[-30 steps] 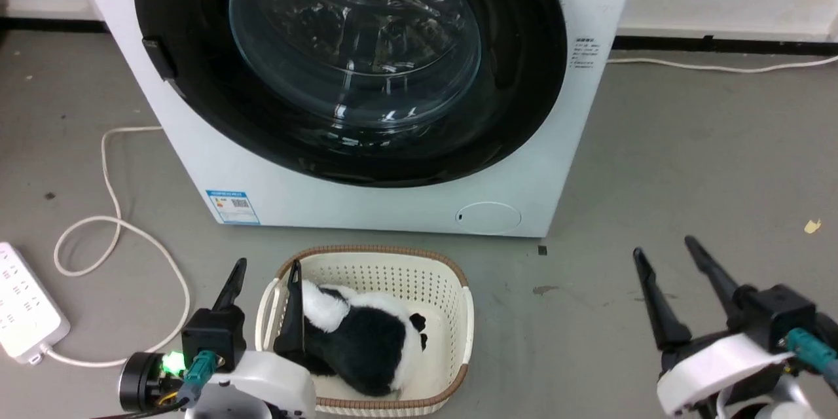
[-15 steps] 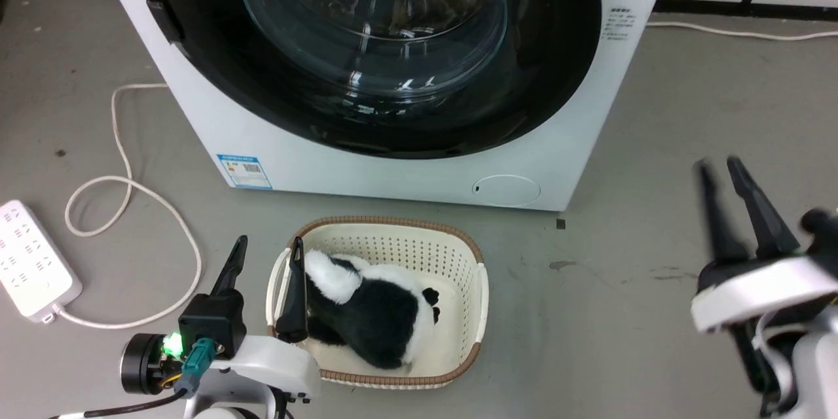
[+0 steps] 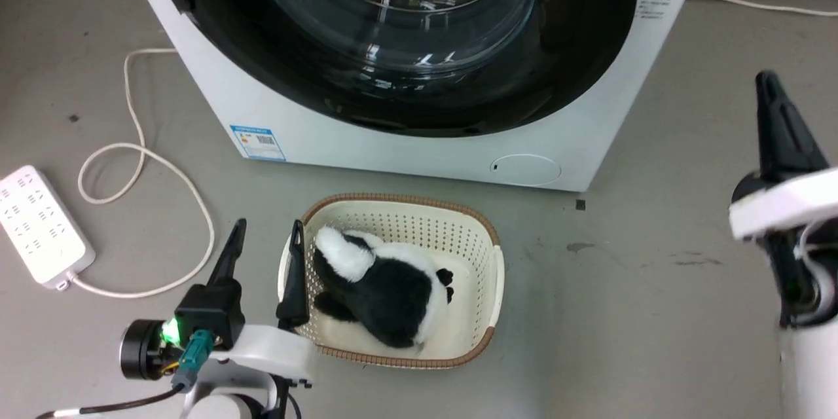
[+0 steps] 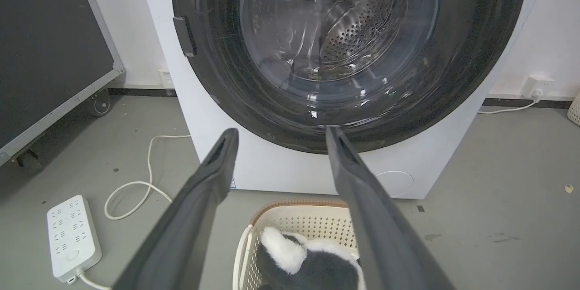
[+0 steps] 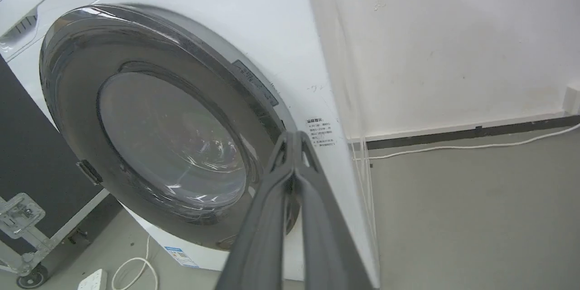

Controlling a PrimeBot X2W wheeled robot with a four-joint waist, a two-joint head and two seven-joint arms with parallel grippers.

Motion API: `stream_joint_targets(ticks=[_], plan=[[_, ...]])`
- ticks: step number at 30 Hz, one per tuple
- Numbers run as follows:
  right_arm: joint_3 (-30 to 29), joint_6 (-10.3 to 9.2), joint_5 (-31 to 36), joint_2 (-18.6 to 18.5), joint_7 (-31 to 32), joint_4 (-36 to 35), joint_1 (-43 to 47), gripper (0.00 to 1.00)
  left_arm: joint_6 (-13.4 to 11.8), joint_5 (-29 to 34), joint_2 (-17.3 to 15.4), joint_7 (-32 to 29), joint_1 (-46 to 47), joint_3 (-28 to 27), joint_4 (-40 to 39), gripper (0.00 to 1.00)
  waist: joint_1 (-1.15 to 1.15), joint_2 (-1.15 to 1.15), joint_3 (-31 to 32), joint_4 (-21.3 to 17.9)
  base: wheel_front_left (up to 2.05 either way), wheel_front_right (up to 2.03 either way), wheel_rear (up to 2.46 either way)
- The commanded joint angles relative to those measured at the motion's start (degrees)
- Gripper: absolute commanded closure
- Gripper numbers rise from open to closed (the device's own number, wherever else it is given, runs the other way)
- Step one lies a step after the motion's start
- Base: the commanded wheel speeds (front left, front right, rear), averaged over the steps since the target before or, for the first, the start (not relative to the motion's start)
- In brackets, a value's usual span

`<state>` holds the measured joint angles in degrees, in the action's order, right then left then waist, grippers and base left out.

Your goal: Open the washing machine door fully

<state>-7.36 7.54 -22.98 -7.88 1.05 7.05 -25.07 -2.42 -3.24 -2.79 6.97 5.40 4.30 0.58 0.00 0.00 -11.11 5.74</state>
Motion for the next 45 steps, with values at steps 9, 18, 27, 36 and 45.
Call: stream_joint_targets(ticks=[9,18,27,36,45], plan=[[-6.0,-0.03,-8.9,1.2,8.4,9.3,-12.5,1.00,-0.4,-0.7,-0.1,1.5,2.6,0.4,-0.2,0.00,0.00,0.00,-3.3,1.9,0.00,0.00,0.00],[-10.1,-0.03,-13.4,0.3,17.6,19.9,-23.6,1.00,-1.0,-1.6,-0.1,2.6,3.9,1.6,-0.1,0.00,0.00,0.00,-6.2,3.8,0.00,0.00,0.00],[-15.1,-0.04,-15.0,-2.5,24.4,31.7,-33.9,1.00,-1.8,-2.1,-0.1,3.7,5.4,2.8,0.2,0.00,0.00,0.00,-8.6,5.9,0.00,0.00,0.00],[-20.5,-0.04,-18.1,-4.8,32.2,43.1,-44.6,1.00,-2.4,-2.6,-0.1,4.8,6.5,3.7,0.2,0.00,0.00,0.00,-10.9,7.6,0.00,0.00,0.00],[-24.4,-0.05,-21.5,-6.3,38.3,51.1,-51.9,1.00,-3.0,-3.1,-0.1,5.9,7.6,4.4,0.6,0.00,0.00,0.00,-12.5,8.8,0.00,0.00,0.00]])
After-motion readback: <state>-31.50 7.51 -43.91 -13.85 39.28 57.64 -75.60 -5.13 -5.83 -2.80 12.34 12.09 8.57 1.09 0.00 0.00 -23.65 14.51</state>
